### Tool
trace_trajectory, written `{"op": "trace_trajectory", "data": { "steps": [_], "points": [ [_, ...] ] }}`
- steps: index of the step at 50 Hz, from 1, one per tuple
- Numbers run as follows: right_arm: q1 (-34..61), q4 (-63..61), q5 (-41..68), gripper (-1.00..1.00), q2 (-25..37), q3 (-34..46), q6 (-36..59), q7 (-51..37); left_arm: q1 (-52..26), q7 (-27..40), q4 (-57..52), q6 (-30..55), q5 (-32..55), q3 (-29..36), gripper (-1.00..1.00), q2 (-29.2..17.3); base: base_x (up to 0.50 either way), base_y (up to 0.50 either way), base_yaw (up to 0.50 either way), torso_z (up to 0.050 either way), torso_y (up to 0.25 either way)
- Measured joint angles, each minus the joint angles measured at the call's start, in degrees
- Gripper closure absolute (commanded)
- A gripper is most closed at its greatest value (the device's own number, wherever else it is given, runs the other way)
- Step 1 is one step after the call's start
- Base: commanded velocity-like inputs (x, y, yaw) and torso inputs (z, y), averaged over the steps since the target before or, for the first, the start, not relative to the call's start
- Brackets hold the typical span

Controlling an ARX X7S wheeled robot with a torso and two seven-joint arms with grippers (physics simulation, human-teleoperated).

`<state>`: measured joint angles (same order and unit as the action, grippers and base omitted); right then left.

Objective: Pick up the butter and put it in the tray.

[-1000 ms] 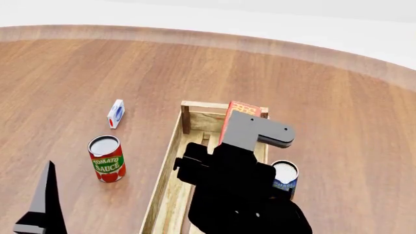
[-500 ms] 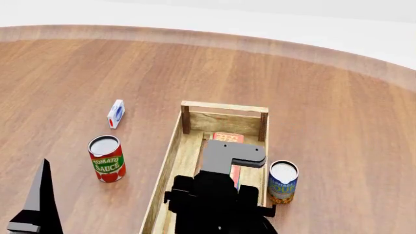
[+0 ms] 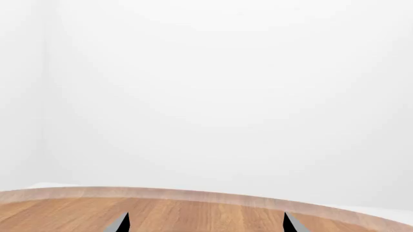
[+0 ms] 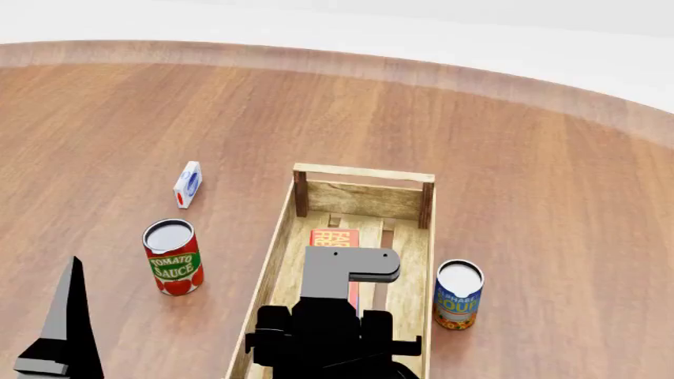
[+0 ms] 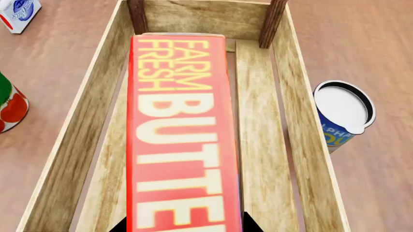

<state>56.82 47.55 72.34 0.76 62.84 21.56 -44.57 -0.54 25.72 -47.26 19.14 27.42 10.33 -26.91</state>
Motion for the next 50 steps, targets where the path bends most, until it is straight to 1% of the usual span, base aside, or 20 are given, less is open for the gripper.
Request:
{"op": "trace_trajectory", "data": {
  "steps": [17, 27, 28, 41, 50],
  "points": [
    [-0.11, 2.18, 4.1, 1.0, -0.05, 2.01, -3.78, 1.88, 0.01, 0.19, 0.02, -0.12, -0.06, 0.51, -1.0, -0.16, 0.0, 0.0, 0.0, 0.001, 0.002],
    [0.43, 3.68, 7.83, 1.0, -0.35, 5.83, -6.03, 2.42, 0.06, 0.24, 0.15, -0.36, -0.02, 0.65, -1.0, -0.26, 0.0, 0.0, 0.0, 0.0, 0.001],
    [0.53, 3.83, 8.35, -1.0, -0.37, 6.34, -6.3, 2.42, 0.06, 0.25, 0.17, -0.38, -0.02, 0.66, -1.0, -0.26, 0.0, 0.0, 0.0, 0.0, 0.0],
    [2.55, 4.93, 11.73, -1.0, -0.59, 12.25, -8.92, 2.87, -0.06, 0.35, 0.31, -0.52, 0.01, 0.95, -1.0, -0.36, 0.0, 0.0, 0.0, 0.0, 0.0],
    [3.16, 4.06, 13.66, -1.0, -0.01, 14.47, -10.17, 2.17, -0.1, 0.47, 0.31, -0.55, 0.0, 1.17, -1.0, -0.45, 0.0, 0.0, 0.0, 0.0, 0.0]
  ]
}}
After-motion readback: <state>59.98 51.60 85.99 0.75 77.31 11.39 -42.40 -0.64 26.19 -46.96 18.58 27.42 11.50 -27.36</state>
